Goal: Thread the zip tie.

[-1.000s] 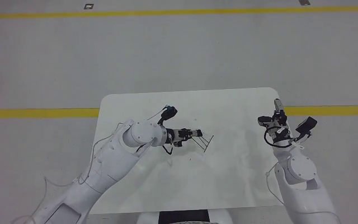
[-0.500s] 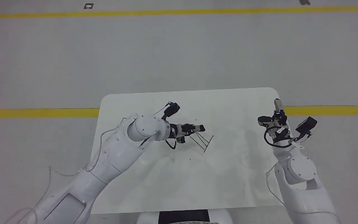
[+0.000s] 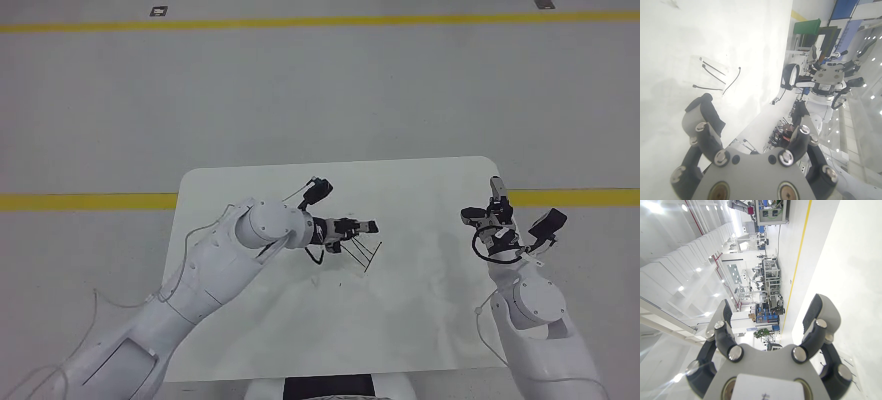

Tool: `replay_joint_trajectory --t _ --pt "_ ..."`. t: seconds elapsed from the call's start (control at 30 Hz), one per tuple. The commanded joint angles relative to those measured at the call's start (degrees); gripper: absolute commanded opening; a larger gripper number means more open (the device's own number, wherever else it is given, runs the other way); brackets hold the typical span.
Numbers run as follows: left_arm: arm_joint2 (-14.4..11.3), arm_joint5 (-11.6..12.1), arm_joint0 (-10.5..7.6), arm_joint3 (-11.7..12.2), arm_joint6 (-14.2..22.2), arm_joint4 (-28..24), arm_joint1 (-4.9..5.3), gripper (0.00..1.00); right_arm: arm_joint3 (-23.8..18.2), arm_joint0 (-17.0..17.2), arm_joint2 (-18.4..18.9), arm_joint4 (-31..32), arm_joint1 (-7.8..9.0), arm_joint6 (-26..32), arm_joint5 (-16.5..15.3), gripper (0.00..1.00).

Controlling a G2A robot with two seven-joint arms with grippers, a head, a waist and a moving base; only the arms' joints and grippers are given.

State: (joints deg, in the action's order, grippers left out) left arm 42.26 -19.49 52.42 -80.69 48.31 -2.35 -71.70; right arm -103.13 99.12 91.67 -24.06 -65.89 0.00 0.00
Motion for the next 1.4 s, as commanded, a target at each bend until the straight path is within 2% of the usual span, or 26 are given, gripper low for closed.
replay_joint_trajectory --t 0.0,0.1,0.23,0.53,0.67,0.7,0.77,0.8,0.97,1.03,1.17,1.37 --pt "-1.3 0.0 -0.98 1.2 0.4 -0.5 -0.47 1.0 0.0 0.0 0.0 0.0 0.0 0.0 0.0 1.0" --pt "-2.9 0.0 -2.4 3.6 0.9 -2.4 -1.26 1.0 0.0 0.0 0.0 0.0 0.0 0.0 0.0 1.0" --pt "-5.4 0.0 -5.12 8.9 1.9 -6.0 -2.65 1.0 0.0 0.0 0.0 0.0 0.0 0.0 0.0 1.0" --pt "-5.4 0.0 -5.12 8.9 1.9 -6.0 -2.65 1.0 0.0 0.0 0.0 0.0 0.0 0.0 0.0 1.0" --pt "-5.4 0.0 -4.38 8.8 -0.5 -6.6 -2.75 1.0 0.0 0.0 0.0 0.0 0.0 0.0 0.0 1.0" --pt "-5.4 0.0 -4.39 9.9 -1.4 -6.9 -2.78 1.0 0.0 0.0 0.0 0.0 0.0 0.0 0.0 1.0" --pt "-5.9 0.0 -4.58 10.5 -1.8 -7.6 -2.94 1.0 0.0 0.0 0.0 0.0 0.0 0.0 0.0 1.0" --pt "-6.1 0.0 -4.86 12.4 -2.3 -8.8 -3.07 1.0 0.0 0.0 0.0 0.0 0.0 0.0 0.0 1.0" --pt "-9.3 0.0 -7.6 17.2 -2.4 -12.8 -4.22 1.0 0.0 0.0 0.0 0.0 0.0 0.0 0.0 1.0" --pt "-10.6 0.0 -8.71 17.5 -3.4 -14.6 -4.69 1.0 0.0 0.0 0.0 0.0 0.0 0.0 0.0 1.0" --pt "-12.7 0.0 -10.0 18.2 -4.7 -17.2 -4.89 1.0 0.0 0.0 0.0 0.0 0.0 0.0 0.0 1.0" --pt "-12.9 0.0 -10.09 18.2 -4.7 -17.3 -4.87 1.0 0.0 0.0 0.0 0.0 0.0 0.0 0.0 1.0"
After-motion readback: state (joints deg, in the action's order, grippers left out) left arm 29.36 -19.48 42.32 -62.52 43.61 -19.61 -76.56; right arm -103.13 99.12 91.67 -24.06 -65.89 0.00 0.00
